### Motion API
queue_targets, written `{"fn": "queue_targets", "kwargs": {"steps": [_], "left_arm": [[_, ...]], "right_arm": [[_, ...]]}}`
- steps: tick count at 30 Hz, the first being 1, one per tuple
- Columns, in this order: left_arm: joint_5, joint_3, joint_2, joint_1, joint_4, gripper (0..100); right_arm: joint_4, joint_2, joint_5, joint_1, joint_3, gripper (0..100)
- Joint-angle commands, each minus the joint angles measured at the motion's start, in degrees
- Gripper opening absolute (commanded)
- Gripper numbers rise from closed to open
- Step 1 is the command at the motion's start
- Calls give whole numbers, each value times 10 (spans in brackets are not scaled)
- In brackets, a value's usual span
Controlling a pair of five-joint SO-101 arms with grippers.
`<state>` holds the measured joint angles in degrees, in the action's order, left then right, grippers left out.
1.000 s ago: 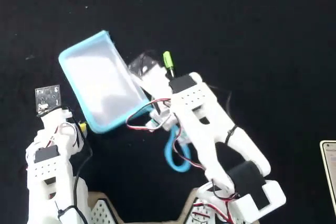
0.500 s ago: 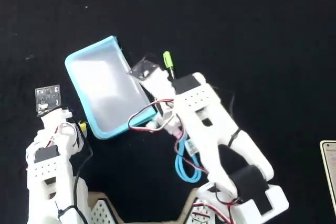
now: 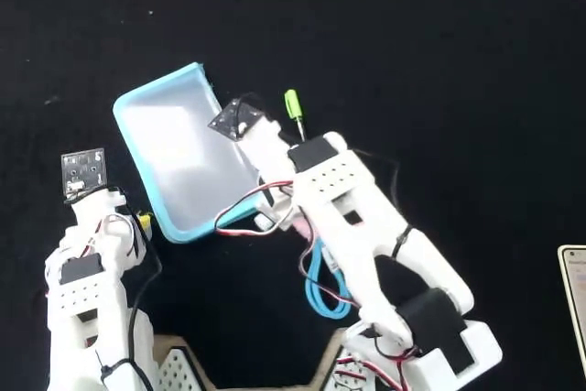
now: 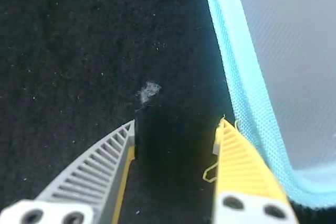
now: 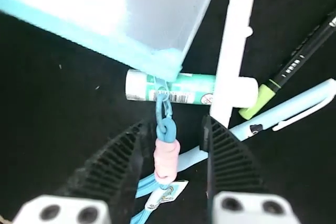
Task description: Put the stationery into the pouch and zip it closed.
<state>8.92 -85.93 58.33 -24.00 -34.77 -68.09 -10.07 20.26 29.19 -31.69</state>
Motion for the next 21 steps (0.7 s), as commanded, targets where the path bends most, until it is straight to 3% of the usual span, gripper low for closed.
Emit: {"fn": "queue_targets", "kwargs": {"steps": [1,11,15,21], "left_arm": [[-4,3,8,-3,5,245],[-4,3,8,-3,4,245],[-4,3,8,-3,4,245],[-4,3,8,-3,4,245]], "right_arm": [[11,17,2,-1,6,152],[47,66,3,-3,6,146],[47,67,6,-3,5,5],[33,51,6,-3,-16,10]]}}
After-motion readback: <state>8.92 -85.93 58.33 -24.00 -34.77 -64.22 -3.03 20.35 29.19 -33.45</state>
